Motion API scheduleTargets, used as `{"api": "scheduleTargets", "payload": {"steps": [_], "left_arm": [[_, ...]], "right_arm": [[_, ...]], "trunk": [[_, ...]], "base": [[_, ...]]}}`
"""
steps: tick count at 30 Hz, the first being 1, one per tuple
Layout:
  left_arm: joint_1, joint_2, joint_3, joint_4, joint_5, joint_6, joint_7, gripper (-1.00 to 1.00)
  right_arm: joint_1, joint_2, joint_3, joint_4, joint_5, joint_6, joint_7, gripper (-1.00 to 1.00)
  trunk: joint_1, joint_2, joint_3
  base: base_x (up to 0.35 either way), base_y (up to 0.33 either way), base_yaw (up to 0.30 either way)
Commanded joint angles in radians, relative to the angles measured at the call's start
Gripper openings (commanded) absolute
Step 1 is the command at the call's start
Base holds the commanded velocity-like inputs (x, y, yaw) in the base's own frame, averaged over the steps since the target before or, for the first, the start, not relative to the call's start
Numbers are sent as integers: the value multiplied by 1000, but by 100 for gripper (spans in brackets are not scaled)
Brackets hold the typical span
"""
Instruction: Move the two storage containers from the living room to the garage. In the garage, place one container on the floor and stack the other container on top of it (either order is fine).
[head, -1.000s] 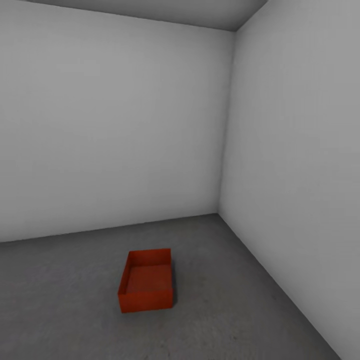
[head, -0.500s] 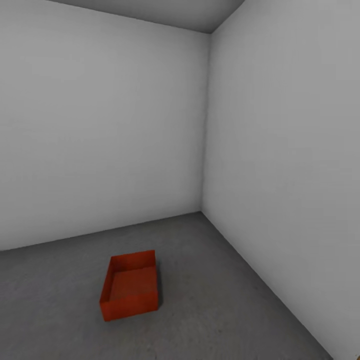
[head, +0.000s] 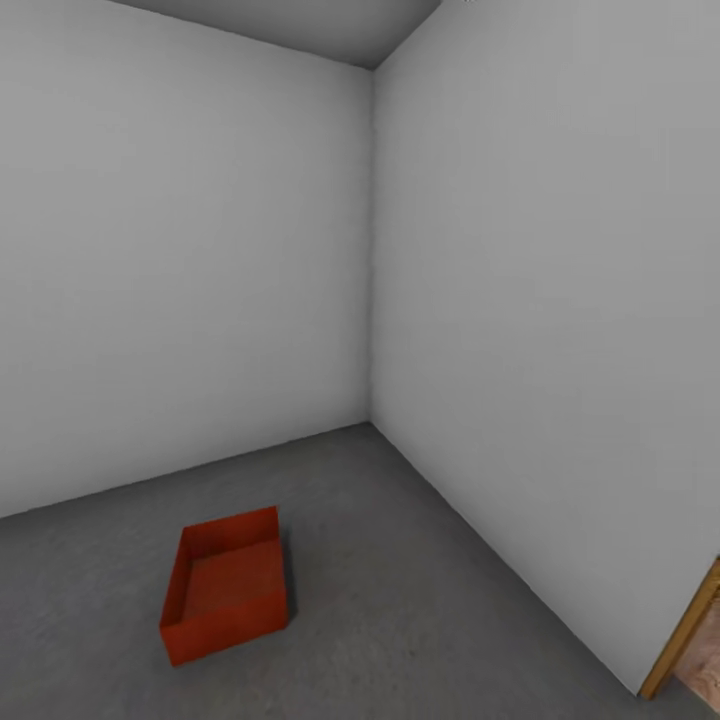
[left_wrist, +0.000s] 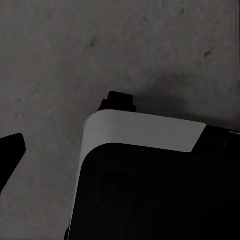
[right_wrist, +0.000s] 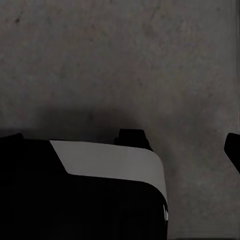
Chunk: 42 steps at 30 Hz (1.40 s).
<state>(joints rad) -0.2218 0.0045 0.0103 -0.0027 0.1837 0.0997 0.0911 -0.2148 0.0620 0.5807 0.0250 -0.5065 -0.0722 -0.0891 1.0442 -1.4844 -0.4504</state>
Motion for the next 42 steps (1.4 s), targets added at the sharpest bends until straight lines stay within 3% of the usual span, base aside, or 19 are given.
{"api": "scheduleTargets", "payload": {"steps": [1, 42], "left_arm": [[0, 0, 0, 0, 7, 3, 2, 100], [-1, 0, 0, 0, 7, 3, 2, 100]], "right_arm": [[-1, 1, 8, 3, -9, -4, -1, 100], [-1, 1, 7, 3, -9, -1, 2, 100]], "trunk": [[0, -1, -1], [0, -1, -3]], "base": [[0, 0, -249], [0, 0, -252]]}}
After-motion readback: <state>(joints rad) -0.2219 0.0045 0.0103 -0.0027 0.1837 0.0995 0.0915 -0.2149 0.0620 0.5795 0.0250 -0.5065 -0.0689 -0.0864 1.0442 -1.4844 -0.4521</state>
